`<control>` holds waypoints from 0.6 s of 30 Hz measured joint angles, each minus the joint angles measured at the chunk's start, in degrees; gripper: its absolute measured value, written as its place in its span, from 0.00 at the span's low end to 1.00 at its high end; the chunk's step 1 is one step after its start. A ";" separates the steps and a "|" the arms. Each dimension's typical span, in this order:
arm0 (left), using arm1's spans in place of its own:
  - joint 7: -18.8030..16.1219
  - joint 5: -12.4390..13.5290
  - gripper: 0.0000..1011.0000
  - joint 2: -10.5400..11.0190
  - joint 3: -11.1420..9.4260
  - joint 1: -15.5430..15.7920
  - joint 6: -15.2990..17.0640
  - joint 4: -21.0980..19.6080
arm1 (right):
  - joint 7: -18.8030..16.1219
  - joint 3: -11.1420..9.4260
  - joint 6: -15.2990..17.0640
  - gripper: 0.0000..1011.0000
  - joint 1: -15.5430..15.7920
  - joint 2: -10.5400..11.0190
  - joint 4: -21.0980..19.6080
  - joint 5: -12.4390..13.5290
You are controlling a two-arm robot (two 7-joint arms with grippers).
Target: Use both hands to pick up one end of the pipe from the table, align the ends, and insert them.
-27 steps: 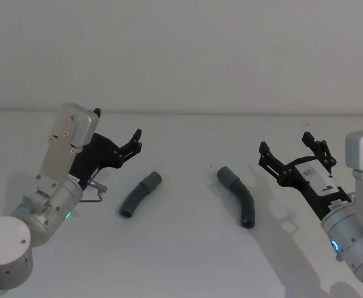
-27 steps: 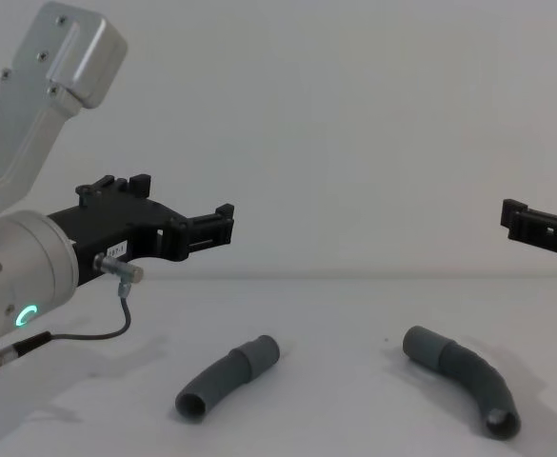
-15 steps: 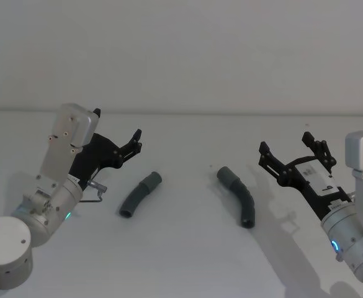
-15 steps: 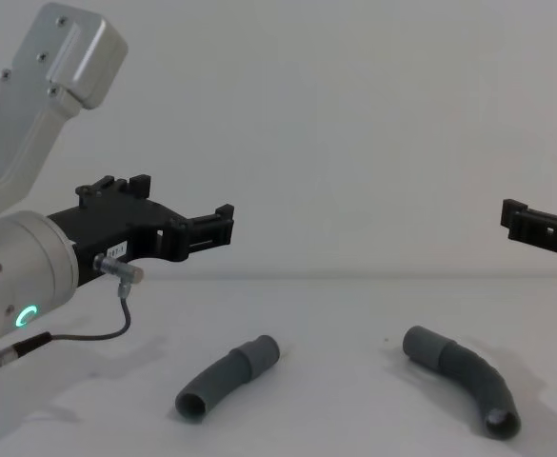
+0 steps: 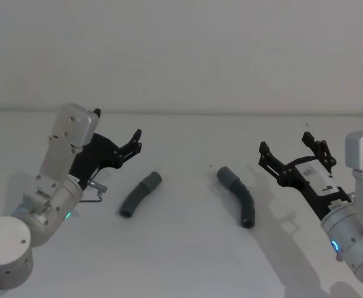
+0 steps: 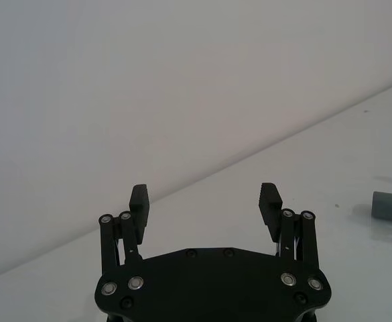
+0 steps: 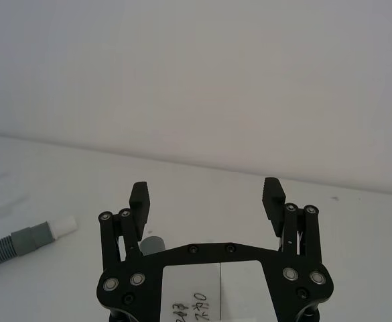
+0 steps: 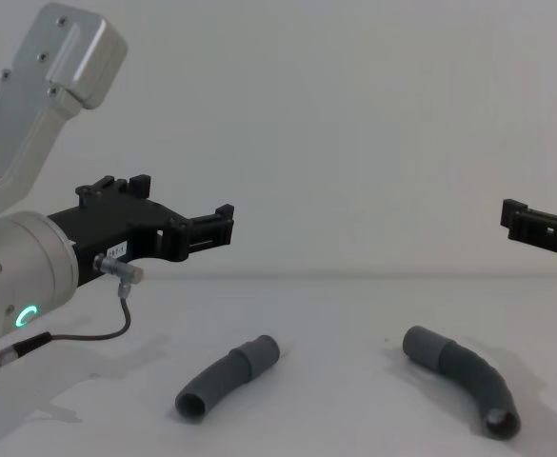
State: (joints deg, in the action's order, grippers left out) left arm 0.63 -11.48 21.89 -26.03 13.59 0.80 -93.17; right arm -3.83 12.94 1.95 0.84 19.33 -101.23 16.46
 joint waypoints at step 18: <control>0.81 -0.30 0.99 0.08 0.01 0.26 1.42 -0.27 | 0.00 0.00 0.00 0.99 0.00 0.00 0.00 0.00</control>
State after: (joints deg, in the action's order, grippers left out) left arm 1.44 -11.78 21.97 -26.01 13.84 2.21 -93.44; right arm -3.83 12.94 1.95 0.84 19.33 -101.23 16.46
